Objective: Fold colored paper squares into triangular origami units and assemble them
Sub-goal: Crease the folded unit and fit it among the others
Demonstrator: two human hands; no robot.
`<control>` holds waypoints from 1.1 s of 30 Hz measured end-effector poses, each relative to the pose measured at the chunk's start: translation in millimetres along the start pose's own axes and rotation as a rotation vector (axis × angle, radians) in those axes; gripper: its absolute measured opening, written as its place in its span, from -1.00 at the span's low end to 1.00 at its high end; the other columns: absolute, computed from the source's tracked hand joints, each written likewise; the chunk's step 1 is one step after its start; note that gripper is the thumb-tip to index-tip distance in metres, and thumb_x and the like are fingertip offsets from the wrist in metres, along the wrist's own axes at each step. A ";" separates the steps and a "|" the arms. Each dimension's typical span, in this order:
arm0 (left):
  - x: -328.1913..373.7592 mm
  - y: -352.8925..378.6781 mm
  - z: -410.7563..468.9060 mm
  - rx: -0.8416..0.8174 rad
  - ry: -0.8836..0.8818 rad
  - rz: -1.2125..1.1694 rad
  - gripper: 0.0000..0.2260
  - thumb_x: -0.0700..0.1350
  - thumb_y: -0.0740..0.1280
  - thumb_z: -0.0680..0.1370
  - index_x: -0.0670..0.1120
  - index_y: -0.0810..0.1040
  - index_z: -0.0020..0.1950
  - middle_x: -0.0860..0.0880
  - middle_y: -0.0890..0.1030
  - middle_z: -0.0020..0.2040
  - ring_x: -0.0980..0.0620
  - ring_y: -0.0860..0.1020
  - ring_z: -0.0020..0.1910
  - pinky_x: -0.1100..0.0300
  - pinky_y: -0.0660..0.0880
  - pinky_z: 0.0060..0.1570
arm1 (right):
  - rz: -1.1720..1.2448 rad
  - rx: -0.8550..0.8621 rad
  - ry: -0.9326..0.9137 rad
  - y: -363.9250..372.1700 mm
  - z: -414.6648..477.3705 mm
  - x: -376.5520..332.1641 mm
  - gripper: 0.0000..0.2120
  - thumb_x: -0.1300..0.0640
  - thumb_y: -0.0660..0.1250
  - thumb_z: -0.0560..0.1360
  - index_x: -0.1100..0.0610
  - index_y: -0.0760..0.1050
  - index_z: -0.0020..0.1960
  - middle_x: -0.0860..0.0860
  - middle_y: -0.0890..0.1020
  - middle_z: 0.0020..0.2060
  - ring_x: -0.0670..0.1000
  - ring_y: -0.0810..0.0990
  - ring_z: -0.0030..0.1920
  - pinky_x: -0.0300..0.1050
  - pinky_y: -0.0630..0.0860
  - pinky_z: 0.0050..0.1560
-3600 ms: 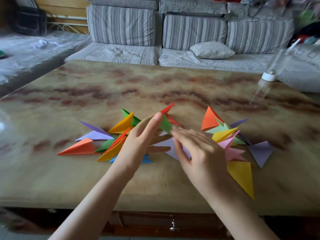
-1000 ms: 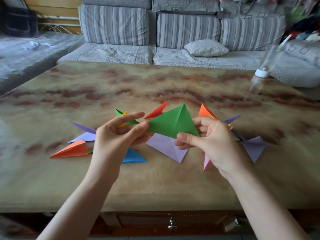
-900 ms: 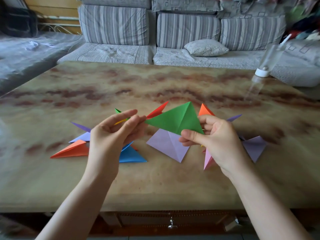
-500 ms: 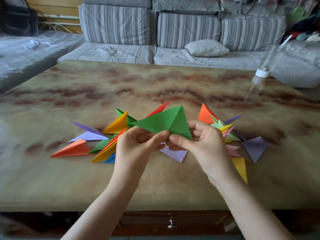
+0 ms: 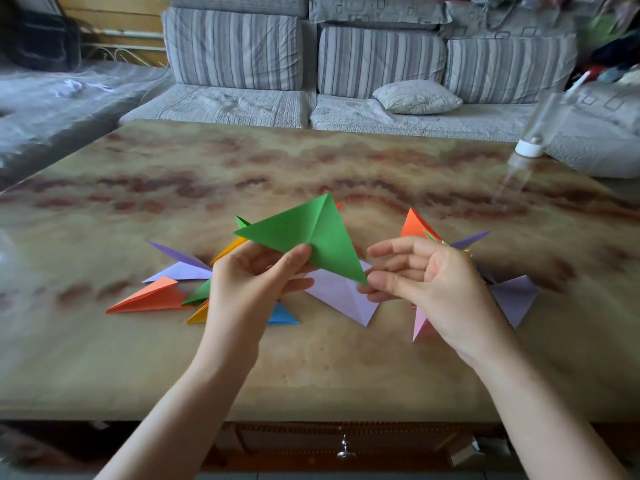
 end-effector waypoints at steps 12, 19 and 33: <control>1.5 22.5 -7.3 -0.305 -0.008 0.161 -0.89 -0.33 0.34 0.48 -0.16 0.61 -0.09 0.07 0.65 -0.33 0.20 0.54 -0.44 0.37 0.46 -0.41 | -0.638 -0.188 -0.457 12.5 -5.8 -21.1 -0.57 0.44 0.37 0.37 -0.03 0.62 0.05 -0.17 0.30 0.44 -0.18 0.17 0.46 -0.28 0.11 0.43; -1.5 24.2 -10.3 -0.325 -0.026 0.139 -0.85 -0.31 0.33 0.49 -0.15 0.62 0.01 0.01 0.71 -0.24 0.15 0.64 -0.31 0.33 0.54 -0.34 | -0.426 -0.191 -0.312 10.8 -5.7 -15.9 -0.91 0.07 0.41 0.38 0.01 0.64 -0.13 -0.12 0.60 0.14 -0.21 0.49 0.22 -0.42 0.30 0.19; 1.8 24.8 -14.5 -0.200 -0.024 -0.028 -0.72 -0.06 0.29 0.46 -0.21 0.64 0.01 -0.11 0.71 -0.11 -0.02 0.68 -0.09 0.27 0.58 -0.17 | -0.158 -0.041 -0.186 10.7 0.0 -1.9 -0.94 0.22 0.40 0.43 0.15 0.61 -0.22 -0.04 0.64 -0.23 -0.12 0.60 -0.25 -0.30 0.49 -0.16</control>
Point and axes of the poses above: each hand's wrist, its own z-axis towards the middle knuckle, its own y-axis out of the palm, x = y × z, the point moved 6 cm from there along z, towards the middle knuckle
